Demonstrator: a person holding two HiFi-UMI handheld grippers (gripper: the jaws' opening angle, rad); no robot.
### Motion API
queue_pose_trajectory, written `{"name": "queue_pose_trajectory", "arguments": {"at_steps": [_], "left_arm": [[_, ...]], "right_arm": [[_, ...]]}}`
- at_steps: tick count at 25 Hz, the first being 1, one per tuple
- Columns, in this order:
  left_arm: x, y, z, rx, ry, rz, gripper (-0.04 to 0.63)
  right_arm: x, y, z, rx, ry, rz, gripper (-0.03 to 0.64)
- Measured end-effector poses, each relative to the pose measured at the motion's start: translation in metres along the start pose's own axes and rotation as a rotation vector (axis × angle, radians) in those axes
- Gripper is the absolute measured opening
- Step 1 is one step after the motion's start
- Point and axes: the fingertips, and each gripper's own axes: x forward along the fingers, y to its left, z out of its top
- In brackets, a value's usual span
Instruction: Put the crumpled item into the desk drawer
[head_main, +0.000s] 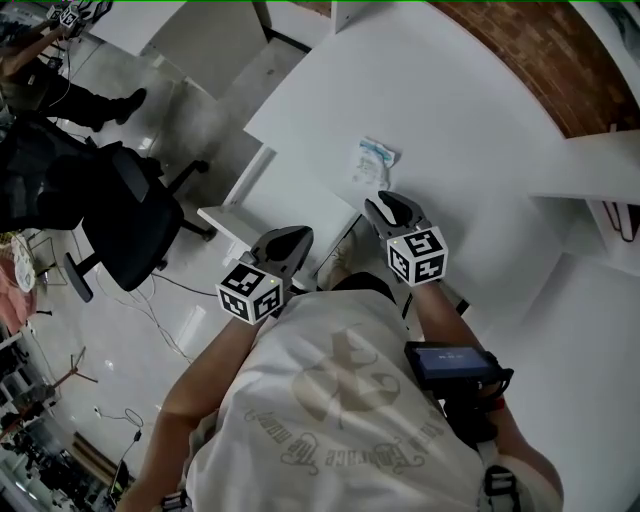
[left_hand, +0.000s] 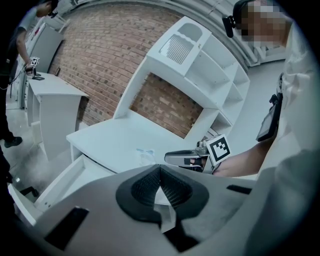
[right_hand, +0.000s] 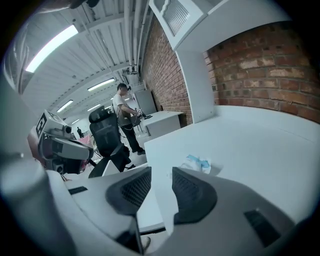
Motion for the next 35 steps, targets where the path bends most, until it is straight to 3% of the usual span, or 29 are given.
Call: {"name": "queue_pose_trajectory", "arguments": {"at_steps": [23, 35], "left_arm": [[-0.006, 0.022, 0.002, -0.087, -0.044, 0.163, 0.02], [-0.004, 0.025, 0.007, -0.124, -0.062, 0.218, 0.02]], "right_arm": [[0.064, -0.052, -0.004, -0.18, 0.208, -0.04, 0.253], [0.08, -0.067, -0.014, -0.171, 0.273, -0.039, 0.314]]}}
